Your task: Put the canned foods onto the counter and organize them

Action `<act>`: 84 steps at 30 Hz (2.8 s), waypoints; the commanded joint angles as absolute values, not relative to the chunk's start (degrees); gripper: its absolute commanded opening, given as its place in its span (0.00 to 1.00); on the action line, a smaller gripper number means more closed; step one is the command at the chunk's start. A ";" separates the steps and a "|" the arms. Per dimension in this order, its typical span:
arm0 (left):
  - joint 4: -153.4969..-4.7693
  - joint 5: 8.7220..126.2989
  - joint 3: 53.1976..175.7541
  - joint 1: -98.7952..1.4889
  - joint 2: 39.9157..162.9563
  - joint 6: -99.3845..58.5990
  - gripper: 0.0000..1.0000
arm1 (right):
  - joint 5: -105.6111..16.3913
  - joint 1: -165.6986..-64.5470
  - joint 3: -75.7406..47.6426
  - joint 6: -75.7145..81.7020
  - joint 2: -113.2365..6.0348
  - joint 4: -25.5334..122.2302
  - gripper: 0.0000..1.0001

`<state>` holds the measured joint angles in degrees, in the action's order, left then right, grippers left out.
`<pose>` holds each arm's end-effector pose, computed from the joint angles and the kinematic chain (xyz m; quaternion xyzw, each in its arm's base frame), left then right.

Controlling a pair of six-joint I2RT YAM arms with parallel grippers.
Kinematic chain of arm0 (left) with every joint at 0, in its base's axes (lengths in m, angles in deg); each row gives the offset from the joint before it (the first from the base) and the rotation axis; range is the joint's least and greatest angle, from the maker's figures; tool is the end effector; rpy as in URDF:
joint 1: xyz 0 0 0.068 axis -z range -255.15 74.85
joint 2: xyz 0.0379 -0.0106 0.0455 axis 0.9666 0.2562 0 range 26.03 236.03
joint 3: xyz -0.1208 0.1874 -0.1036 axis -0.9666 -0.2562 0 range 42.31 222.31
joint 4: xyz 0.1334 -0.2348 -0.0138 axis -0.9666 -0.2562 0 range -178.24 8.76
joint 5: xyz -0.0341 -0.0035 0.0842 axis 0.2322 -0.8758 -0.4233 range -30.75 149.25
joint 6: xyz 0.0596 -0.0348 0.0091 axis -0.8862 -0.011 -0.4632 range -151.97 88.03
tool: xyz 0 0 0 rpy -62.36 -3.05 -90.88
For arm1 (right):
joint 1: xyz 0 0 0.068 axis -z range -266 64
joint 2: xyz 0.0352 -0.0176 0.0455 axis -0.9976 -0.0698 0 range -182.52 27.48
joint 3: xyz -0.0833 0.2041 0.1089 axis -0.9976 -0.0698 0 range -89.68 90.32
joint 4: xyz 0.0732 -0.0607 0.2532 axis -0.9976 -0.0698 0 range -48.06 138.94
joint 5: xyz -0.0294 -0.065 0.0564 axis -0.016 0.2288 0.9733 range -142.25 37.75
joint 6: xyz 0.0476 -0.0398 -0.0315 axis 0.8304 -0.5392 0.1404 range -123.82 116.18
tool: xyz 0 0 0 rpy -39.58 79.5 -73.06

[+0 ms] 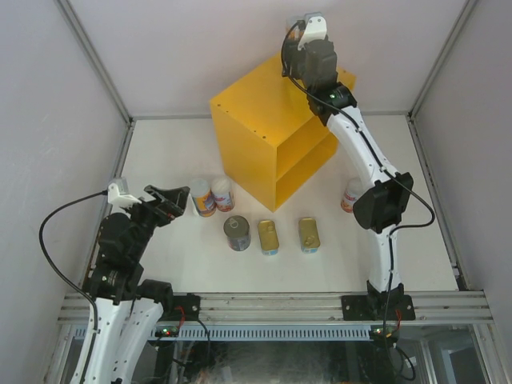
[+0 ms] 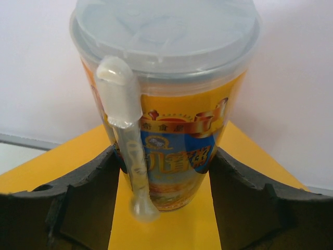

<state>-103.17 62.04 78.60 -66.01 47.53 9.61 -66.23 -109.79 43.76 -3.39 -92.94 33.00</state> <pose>0.1583 -0.0281 0.3067 -0.1939 0.7242 -0.2998 0.5899 0.4656 0.1903 0.4263 -0.0636 0.7216 0.0572 0.6870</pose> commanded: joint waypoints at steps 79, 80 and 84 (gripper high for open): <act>-111.70 49.53 89.62 -56.58 71.23 0.95 0.97 | -80.26 -121.27 -16.28 7.39 -30.50 34.34 0.89; -110.97 49.40 89.69 -56.20 71.93 0.77 0.97 | -80.18 -121.37 -16.72 7.65 -30.02 33.99 0.89; -108.83 48.73 90.79 -54.57 75.51 0.05 0.97 | -79.77 -121.52 -18.54 8.77 -28.19 33.03 0.89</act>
<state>-113.51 50.26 86.29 -56.13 73.08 2.35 -79.26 -121.04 -17.46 6.68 -29.82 33.39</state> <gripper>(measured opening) 0.965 0.891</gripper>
